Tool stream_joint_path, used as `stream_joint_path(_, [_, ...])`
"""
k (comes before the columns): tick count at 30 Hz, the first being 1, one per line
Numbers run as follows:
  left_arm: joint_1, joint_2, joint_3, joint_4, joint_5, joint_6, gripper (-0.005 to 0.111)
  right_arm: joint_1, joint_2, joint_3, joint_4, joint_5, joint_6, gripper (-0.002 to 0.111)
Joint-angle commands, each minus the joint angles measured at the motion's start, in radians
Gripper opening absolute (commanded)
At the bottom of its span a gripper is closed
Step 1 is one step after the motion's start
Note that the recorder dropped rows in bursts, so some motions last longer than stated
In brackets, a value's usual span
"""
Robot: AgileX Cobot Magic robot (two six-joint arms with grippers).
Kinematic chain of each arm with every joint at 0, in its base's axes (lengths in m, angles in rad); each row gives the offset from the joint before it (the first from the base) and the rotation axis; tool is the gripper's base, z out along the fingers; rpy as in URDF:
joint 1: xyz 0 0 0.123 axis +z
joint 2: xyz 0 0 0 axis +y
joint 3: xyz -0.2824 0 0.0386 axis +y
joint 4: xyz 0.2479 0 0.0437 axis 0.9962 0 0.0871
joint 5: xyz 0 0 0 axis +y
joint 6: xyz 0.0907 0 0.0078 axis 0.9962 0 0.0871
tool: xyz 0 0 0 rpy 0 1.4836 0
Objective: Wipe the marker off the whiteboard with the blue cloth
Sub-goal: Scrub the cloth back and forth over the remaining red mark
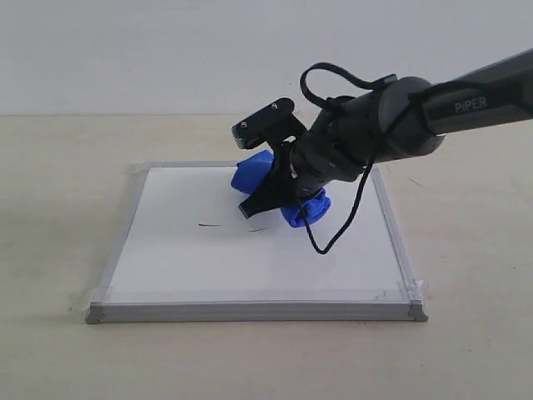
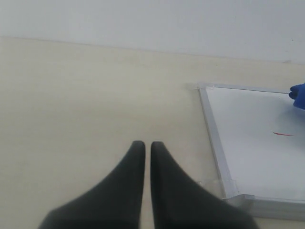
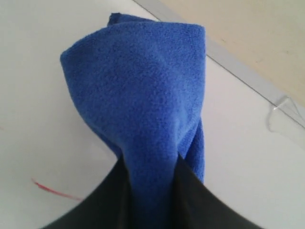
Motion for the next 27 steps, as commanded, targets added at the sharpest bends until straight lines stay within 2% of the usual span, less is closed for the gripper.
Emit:
stream_joint_path(1, [0.001, -0.004, -0.003, -0.007, -0.014, 0.004, 0.004, -0.005, -0.006, -0.044, 0.104, 0.065, -0.131, 0.0])
stream_joint_path(13, [0.001, -0.004, -0.003, -0.007, -0.014, 0.004, 0.004, -0.003, 0.1, -0.08, 0.229, 0.129, -0.256, 0.0])
stream_joint_path(16, [0.001, -0.004, -0.003, -0.007, -0.014, 0.004, 0.004, 0.003, 0.104, -0.08, 0.396, 0.129, -0.375, 0.0])
stream_joint_path(23, [0.001, -0.004, -0.003, -0.007, -0.014, 0.004, 0.004, 0.056, 0.106, -0.08, 0.875, 0.166, -0.818, 0.0])
stream_joint_path(27, [0.001, -0.004, -0.003, -0.007, -0.014, 0.004, 0.004, 0.092, 0.106, -0.087, 0.946, 0.194, -0.936, 0.0])
